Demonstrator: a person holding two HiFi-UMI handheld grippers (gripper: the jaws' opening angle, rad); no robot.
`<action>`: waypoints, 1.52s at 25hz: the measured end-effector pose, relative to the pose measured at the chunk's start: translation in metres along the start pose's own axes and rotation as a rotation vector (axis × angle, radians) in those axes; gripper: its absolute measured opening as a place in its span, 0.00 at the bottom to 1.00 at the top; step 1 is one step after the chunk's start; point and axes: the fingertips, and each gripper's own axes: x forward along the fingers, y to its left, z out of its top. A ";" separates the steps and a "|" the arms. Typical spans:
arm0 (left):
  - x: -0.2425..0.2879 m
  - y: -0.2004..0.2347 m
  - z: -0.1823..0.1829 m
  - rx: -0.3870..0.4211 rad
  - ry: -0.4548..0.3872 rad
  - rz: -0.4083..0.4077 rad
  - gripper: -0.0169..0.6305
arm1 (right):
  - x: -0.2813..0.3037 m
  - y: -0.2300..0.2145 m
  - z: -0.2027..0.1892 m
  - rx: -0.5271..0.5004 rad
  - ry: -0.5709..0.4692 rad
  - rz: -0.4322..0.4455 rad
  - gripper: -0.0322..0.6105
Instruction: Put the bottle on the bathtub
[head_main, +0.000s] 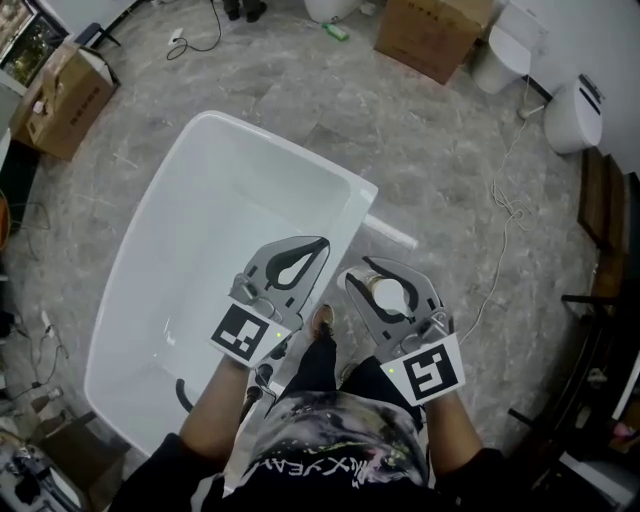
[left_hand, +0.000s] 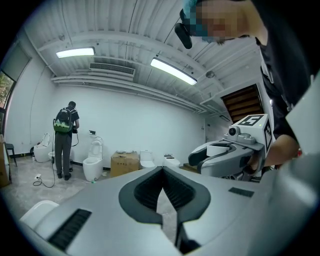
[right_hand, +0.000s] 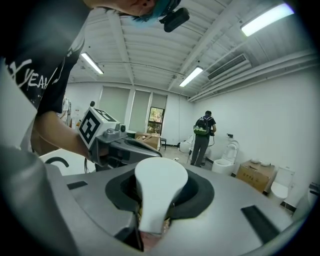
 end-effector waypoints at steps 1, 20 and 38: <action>0.003 0.002 -0.001 0.001 0.000 0.000 0.05 | 0.002 -0.003 -0.002 -0.003 0.003 0.000 0.23; 0.040 0.032 -0.033 -0.015 0.037 0.087 0.05 | 0.043 -0.033 -0.029 0.008 -0.027 0.059 0.23; 0.066 0.060 -0.105 -0.071 0.041 0.128 0.05 | 0.097 -0.044 -0.108 0.002 0.008 0.046 0.23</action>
